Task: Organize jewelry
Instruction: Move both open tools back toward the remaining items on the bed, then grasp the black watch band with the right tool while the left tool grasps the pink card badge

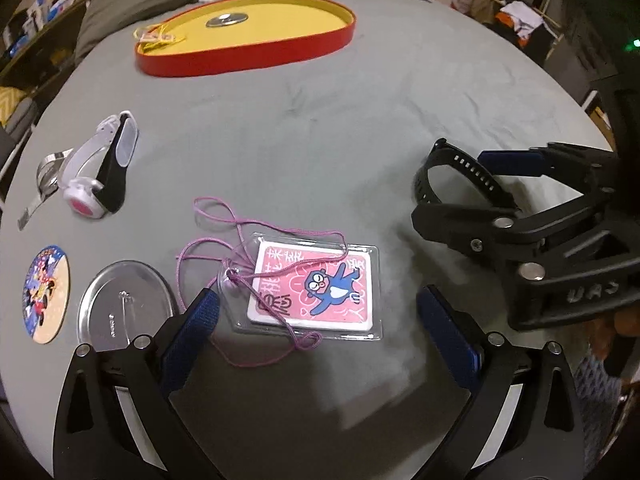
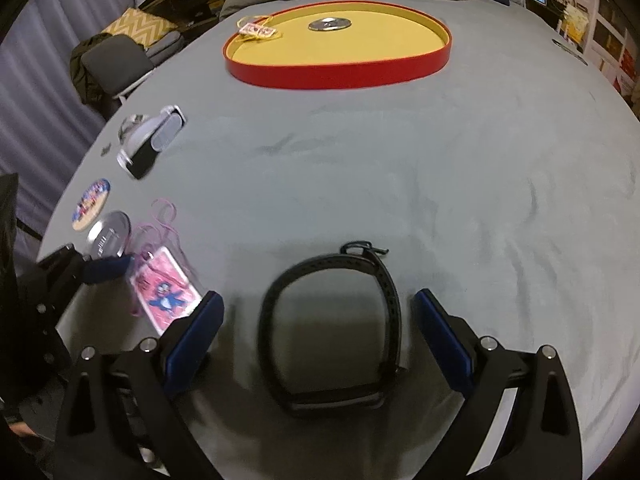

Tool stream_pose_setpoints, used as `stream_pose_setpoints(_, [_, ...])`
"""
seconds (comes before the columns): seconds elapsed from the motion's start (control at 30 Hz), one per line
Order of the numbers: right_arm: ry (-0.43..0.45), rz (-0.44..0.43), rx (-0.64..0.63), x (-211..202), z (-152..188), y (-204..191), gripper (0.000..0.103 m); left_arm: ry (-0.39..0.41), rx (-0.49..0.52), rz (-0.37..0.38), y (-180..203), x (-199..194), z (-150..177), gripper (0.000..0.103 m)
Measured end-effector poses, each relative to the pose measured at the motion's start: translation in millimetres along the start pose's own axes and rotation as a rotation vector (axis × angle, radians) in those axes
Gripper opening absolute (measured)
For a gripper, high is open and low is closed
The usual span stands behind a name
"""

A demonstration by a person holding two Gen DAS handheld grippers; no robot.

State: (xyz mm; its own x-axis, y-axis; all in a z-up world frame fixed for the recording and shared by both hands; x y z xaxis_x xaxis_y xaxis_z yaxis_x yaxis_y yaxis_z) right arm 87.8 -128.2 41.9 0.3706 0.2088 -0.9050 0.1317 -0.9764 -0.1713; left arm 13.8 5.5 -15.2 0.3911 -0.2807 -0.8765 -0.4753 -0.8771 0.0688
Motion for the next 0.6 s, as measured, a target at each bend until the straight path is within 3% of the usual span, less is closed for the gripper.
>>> stream_pose_setpoints(0.33, [0.018,0.026,-0.084,2,18,2,0.091,0.065,0.025,0.011,-1,0,10,0.098])
stream_pose_setpoints(0.6, [0.040,-0.012,-0.067,-2,27,8,0.091,0.048,0.039,-0.012,2,1,10,0.097])
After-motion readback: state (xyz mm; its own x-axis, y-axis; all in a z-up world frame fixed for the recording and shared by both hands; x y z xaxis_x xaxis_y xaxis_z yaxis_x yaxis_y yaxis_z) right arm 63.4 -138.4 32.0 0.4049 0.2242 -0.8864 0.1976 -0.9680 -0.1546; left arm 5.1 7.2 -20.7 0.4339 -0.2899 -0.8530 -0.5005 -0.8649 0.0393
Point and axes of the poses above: each gripper's, at about its wrist camera, not at the fingertips, and x roughly the way its jaws point, y to its right, z to its underside, the point moved 2 cm from there along x, roughly the way its jaws point
